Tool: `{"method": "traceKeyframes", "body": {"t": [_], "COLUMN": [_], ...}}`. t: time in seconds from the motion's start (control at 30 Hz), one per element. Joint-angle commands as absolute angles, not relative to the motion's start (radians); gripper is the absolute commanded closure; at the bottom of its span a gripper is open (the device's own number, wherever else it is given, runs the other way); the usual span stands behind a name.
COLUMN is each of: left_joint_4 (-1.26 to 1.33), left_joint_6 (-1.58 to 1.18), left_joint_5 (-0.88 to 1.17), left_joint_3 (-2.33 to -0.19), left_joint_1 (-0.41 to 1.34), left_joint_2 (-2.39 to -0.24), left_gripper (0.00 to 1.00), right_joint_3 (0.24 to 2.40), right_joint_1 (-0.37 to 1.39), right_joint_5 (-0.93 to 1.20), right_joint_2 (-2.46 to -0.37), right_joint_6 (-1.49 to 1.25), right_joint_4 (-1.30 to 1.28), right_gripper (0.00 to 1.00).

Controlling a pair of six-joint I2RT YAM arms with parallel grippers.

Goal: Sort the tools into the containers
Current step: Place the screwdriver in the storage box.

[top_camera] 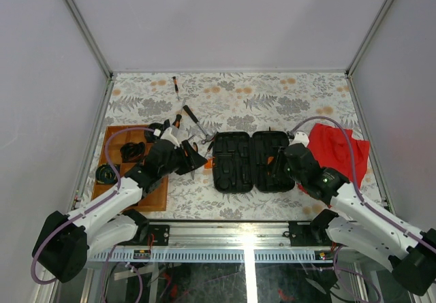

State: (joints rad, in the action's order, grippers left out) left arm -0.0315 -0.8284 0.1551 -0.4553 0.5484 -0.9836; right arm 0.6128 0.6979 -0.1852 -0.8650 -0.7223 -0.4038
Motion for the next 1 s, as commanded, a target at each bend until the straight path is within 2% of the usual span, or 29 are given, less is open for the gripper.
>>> {"method": "traceKeyframes", "body": {"t": [0.0,0.13,0.43,0.97], "left_joint_4": [-0.018,-0.048,-0.019,0.077], "left_joint_6": [-0.796,-0.776,-0.77,-0.795], "left_joint_5": [0.166,0.148,0.193,0.277], "left_joint_3": [-0.451,-0.45,-0.417,-0.382], "left_joint_1": [0.535,0.535,0.535,0.536], "left_joint_2": [-0.978,-0.978,-1.009,-1.081], "left_gripper": [0.48,0.48,0.48,0.48], "right_joint_3": [0.534,0.497,0.648,0.632], "right_joint_1": [0.692,0.69,0.684,0.665], "right_joint_5": [-0.278,-0.326,-0.114,0.005], "right_joint_2": [-0.752,-0.693,-0.962,-1.101], "right_joint_6": [-0.748,-0.797,-0.723,-0.736], "right_joint_4": [-0.33,-0.333,-0.456,-0.397], "right_gripper": [1.0,1.0,1.0,1.0]}}
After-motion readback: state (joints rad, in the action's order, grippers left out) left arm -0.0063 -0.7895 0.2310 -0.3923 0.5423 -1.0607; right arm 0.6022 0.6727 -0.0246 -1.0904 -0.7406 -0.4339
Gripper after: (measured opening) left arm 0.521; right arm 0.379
